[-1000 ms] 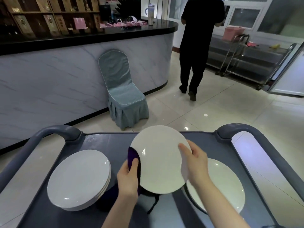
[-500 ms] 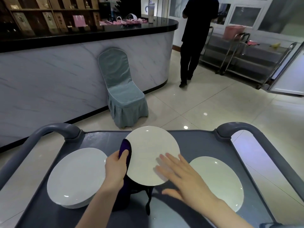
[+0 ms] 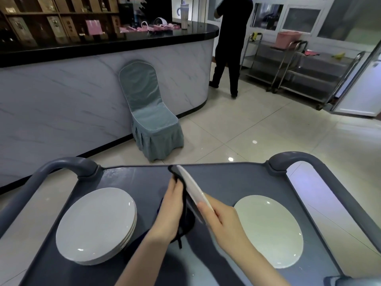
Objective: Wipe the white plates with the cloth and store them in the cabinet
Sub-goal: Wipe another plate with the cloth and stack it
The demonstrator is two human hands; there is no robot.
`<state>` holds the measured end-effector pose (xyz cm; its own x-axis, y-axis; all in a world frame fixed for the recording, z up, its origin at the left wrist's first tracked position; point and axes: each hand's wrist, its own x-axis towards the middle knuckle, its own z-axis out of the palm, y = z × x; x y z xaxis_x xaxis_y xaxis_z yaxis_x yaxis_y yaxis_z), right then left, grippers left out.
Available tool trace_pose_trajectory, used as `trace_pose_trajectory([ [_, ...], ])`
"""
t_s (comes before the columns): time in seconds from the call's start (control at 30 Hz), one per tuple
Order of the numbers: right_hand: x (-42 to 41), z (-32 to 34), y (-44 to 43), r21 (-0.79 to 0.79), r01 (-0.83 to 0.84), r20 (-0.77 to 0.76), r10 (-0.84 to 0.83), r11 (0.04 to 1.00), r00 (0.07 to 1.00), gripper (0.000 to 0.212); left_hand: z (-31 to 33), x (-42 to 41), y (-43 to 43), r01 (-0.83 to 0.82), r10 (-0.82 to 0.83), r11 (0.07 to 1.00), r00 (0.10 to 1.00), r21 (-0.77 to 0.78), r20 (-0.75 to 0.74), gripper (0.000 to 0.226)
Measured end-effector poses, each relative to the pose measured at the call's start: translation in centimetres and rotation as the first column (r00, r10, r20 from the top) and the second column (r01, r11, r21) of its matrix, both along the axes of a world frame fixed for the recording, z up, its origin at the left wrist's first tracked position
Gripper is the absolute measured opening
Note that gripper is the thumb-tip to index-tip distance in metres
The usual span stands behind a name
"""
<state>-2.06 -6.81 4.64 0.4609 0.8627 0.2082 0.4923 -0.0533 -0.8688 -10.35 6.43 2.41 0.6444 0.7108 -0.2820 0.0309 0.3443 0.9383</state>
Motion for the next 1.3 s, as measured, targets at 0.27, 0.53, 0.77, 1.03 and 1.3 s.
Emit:
trace_pose_trajectory([
  [0.27, 0.8, 2.2, 1.7, 0.066, 0.283, -0.566, -0.197, 0.957, 0.800, 0.030, 0.5, 1.0, -4.0, 0.128, -0.068, 0.635, 0.992, 0.762, -0.110, 0.063],
  [0.53, -0.1, 2.1, 0.9, 0.029, 0.316, -0.605, -0.235, 0.948, 0.761, 0.039, 0.5, 2.0, -1.2, 0.049, 0.014, 0.699, 0.997, 0.714, -0.082, 0.056],
  [0.77, 0.7, 2.2, 1.8, 0.041, 0.322, -0.715, -0.198, 0.946, 0.671, 0.033, -0.6, 0.5, -4.2, 0.304, -0.088, 0.340, 0.953, 0.890, -0.291, 0.059],
  [1.03, -0.1, 1.8, 1.0, 0.006, 0.316, -0.652, -0.236, 0.949, 0.721, 0.036, 0.0, 0.7, -1.3, 0.132, -0.038, 0.622, 0.990, 0.772, -0.138, 0.062],
  [1.3, 0.9, 1.9, 1.4, -0.019, 0.297, -0.724, -0.218, 0.955, 0.654, 0.032, 0.2, 0.9, -2.7, 0.319, -0.096, 0.360, 0.947, 0.877, -0.305, 0.059],
])
